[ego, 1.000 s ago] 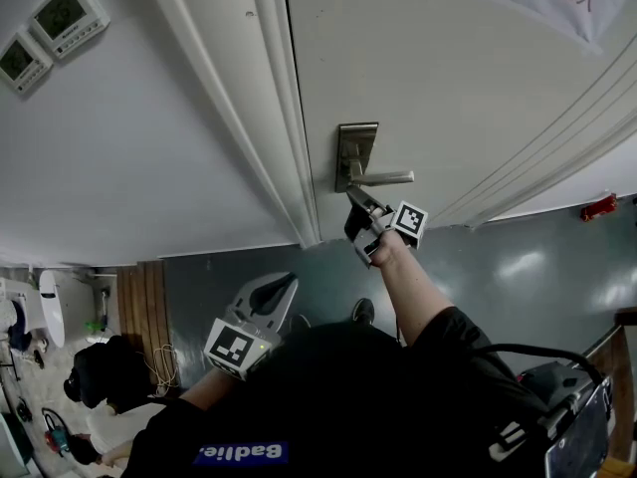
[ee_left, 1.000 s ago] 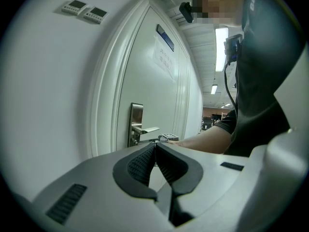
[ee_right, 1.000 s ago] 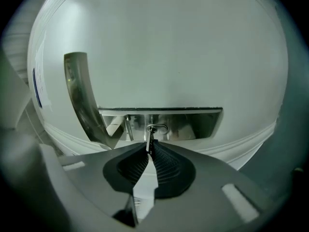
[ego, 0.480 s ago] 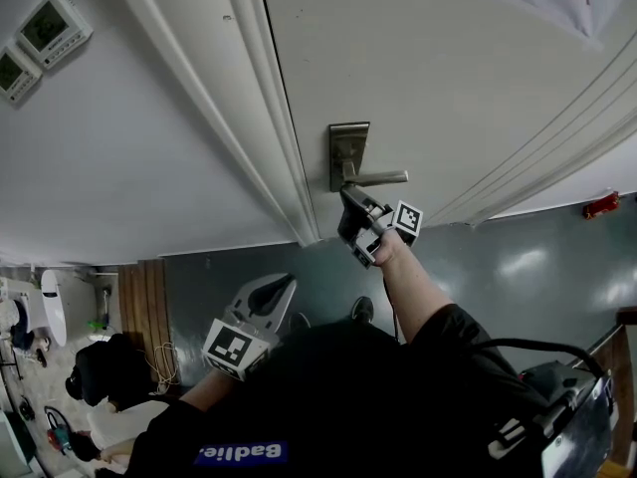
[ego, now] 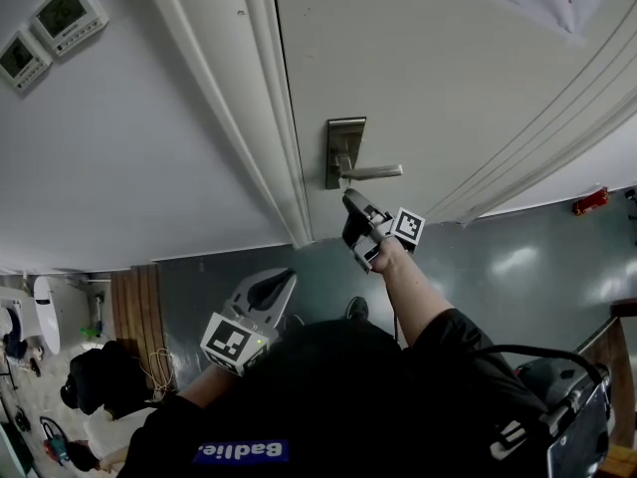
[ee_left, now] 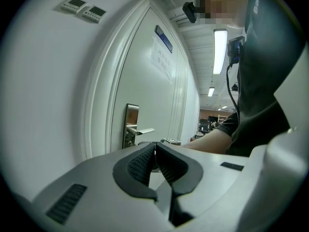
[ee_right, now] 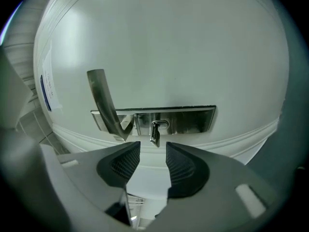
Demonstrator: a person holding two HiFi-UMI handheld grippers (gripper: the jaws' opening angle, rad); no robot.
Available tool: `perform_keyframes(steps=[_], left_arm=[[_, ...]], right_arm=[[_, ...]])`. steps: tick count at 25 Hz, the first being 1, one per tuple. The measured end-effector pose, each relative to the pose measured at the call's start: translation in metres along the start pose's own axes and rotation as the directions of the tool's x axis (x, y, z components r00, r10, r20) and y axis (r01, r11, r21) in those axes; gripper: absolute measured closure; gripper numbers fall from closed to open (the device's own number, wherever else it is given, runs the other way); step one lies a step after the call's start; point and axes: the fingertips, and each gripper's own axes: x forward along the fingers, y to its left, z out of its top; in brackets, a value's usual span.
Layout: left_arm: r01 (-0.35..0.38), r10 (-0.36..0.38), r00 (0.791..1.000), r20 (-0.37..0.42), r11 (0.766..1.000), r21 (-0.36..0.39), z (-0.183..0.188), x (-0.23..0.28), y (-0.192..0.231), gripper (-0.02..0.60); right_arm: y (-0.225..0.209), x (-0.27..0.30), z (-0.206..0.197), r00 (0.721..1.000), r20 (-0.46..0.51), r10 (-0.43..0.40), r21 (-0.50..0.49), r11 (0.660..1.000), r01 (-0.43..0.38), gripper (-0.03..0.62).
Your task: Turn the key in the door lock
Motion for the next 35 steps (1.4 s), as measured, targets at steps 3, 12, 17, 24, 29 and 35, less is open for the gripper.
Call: perform_keyframes(steps=[3, 12, 17, 24, 29, 35], left_arm=[[0.028, -0.028, 0.999, 0.016, 1.000, 0.005, -0.002, -0.006, -0.003, 0.568], [0.030, -0.030, 1.000, -0.003, 1.000, 0.008, -0.007, -0.026, -0.001, 0.568], [0.014, -0.014, 1.000, -0.013, 1.000, 0.010, -0.008, -0.030, 0.000, 0.568], [-0.007, 0.008, 0.999, -0.031, 1.000, 0.012, -0.010, -0.032, -0.002, 0.568], [-0.026, 0.027, 0.998, -0.053, 1.000, 0.011, -0.014, -0.030, -0.005, 0.568], [-0.054, 0.055, 0.995, -0.085, 0.998, 0.009, -0.020, -0.023, -0.005, 0.568]], right_arm=[[-0.002, -0.014, -0.008, 0.998, 0.023, -0.062, -0.058, 0.996, 0.063, 0.456], [0.009, 0.018, 0.007, 0.977, 0.056, -0.205, -0.358, 0.909, 0.212, 0.456], [0.003, 0.024, 0.009, 0.975, 0.094, -0.203, -0.320, 0.921, 0.223, 0.469], [0.003, 0.024, 0.010, 0.978, 0.115, -0.174, -0.304, 0.931, 0.202, 0.557], [0.001, 0.022, 0.010, 0.989, 0.086, -0.122, -0.221, 0.965, 0.139, 0.559], [-0.007, 0.022, 0.012, 0.993, 0.113, 0.024, 0.040, 0.999, -0.028, 0.565]])
